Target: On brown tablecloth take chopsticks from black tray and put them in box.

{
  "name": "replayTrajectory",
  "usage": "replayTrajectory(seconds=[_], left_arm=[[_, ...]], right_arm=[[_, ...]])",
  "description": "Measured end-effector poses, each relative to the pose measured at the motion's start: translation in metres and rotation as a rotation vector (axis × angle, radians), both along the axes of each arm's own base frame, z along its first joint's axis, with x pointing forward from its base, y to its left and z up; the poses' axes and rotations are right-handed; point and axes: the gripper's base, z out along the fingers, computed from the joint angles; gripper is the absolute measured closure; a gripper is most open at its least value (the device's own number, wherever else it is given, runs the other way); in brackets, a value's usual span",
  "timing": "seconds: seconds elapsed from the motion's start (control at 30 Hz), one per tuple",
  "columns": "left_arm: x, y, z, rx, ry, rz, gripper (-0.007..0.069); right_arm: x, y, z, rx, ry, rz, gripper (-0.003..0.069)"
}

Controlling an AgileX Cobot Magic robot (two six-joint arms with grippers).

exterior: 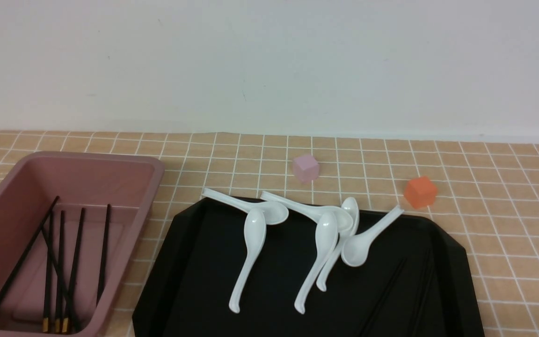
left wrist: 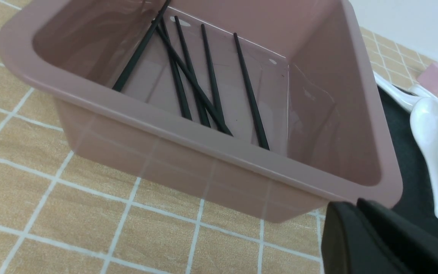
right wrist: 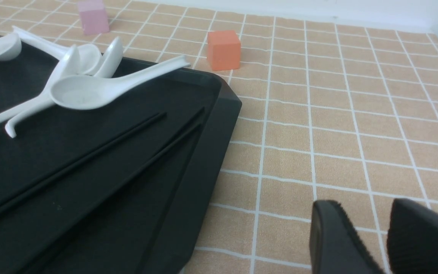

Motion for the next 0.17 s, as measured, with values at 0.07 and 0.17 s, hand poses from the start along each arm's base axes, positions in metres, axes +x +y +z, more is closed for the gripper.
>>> replayTrajectory(seconds=[0.07, 0.17], left_arm=[[0.0000, 0.0000, 0.0000, 0.000, 0.000, 0.000, 0.0581], [0.0000, 0.0000, 0.0000, 0.000, 0.000, 0.000, 0.0576]], right_arm=[[0.0000, 0.0000, 0.0000, 0.000, 0.000, 0.000, 0.0419], [0.0000, 0.0000, 0.0000, 0.000, 0.000, 0.000, 0.0419]])
